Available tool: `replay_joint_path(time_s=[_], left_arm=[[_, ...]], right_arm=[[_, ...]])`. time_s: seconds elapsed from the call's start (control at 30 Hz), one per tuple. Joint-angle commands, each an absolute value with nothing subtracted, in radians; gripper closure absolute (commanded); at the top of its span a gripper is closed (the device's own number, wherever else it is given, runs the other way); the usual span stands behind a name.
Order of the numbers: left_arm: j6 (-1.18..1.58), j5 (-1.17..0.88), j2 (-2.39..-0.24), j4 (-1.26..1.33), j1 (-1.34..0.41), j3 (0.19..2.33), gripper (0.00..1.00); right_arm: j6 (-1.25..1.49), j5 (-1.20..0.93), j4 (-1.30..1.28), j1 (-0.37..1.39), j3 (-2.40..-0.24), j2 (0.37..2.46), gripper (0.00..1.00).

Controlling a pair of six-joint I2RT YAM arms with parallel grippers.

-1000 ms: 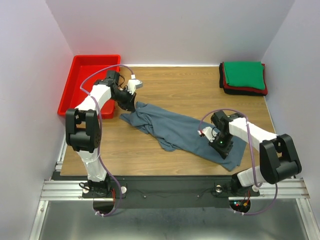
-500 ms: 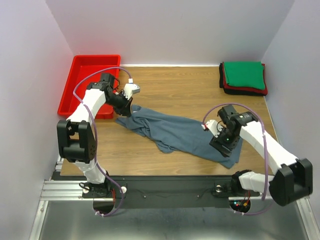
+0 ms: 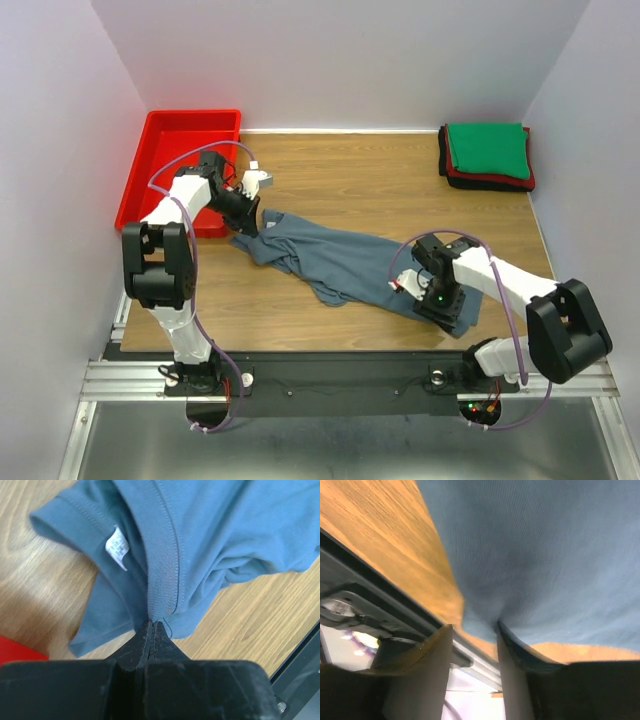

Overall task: Fold and stack the t-shirts
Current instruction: Flatten the tshirt out

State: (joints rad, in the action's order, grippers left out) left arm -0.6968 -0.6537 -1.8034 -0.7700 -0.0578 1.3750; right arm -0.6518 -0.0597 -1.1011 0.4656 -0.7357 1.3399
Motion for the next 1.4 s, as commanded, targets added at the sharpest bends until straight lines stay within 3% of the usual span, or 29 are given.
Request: replay_joint_path(time_s=[0.0, 0.07, 0.1, 0.5, 0.53, 0.57, 0.6, 0.63, 0.67, 0.9, 1.07, 1.37], left_arm=[[-0.689, -0.686, -1.784, -0.781, -0.049, 1.42, 1.0], [-0.696, -0.686, -1.779, -0.793, -0.049, 1.422, 1.0], [-0.704, -0.686, -1.767, -0.804, -0.049, 1.42, 1.0], [-0.821, -0.689, -1.655, -0.943, -0.048, 1.417, 1.0], [-0.821, -0.686, -1.661, -0.943, -0.048, 1.427, 1.0], [-0.815, -0.69, -1.673, -0.94, -0.048, 1.433, 1.0], [-0.815, -0.69, -1.674, -0.94, -0.048, 1.436, 1.0], [-0.774, -0.686, -1.683, -0.91, -0.041, 1.434, 1.0], [-0.747, -0.675, -1.686, -0.885, -0.037, 1.43, 1.0], [-0.681, -0.695, -1.781, -0.847, 0.023, 1.468, 1.0], [-0.672, -0.706, -1.81, -0.825, 0.031, 1.453, 1.0], [-0.666, -0.718, -1.819, -0.796, 0.034, 1.428, 1.0]], right_arm=[[-0.661, -0.006, -1.058, 0.471, -0.758, 1.371, 0.7], [-0.663, 0.043, -1.057, 0.471, -0.75, 1.361, 0.85], [-0.655, 0.049, -1.06, 0.471, -0.756, 1.341, 1.0], [-0.68, -0.014, -1.278, 0.471, -0.924, 1.117, 0.99], [-0.68, -0.02, -1.267, 0.471, -0.914, 1.127, 0.98], [-0.684, -0.024, -1.247, 0.471, -0.901, 1.158, 0.73], [-0.683, -0.026, -1.229, 0.471, -0.894, 1.181, 0.73], [-0.674, -0.026, -1.207, 0.469, -0.891, 1.218, 0.45], [-0.672, -0.026, -1.165, 0.469, -0.885, 1.244, 0.38], [-0.703, -0.063, -1.109, 0.523, -0.858, 1.381, 0.37], [-0.678, -0.055, -1.066, 0.617, -0.764, 1.388, 0.43], [-0.591, 0.121, -0.965, 0.637, -0.787, 1.519, 0.47]])
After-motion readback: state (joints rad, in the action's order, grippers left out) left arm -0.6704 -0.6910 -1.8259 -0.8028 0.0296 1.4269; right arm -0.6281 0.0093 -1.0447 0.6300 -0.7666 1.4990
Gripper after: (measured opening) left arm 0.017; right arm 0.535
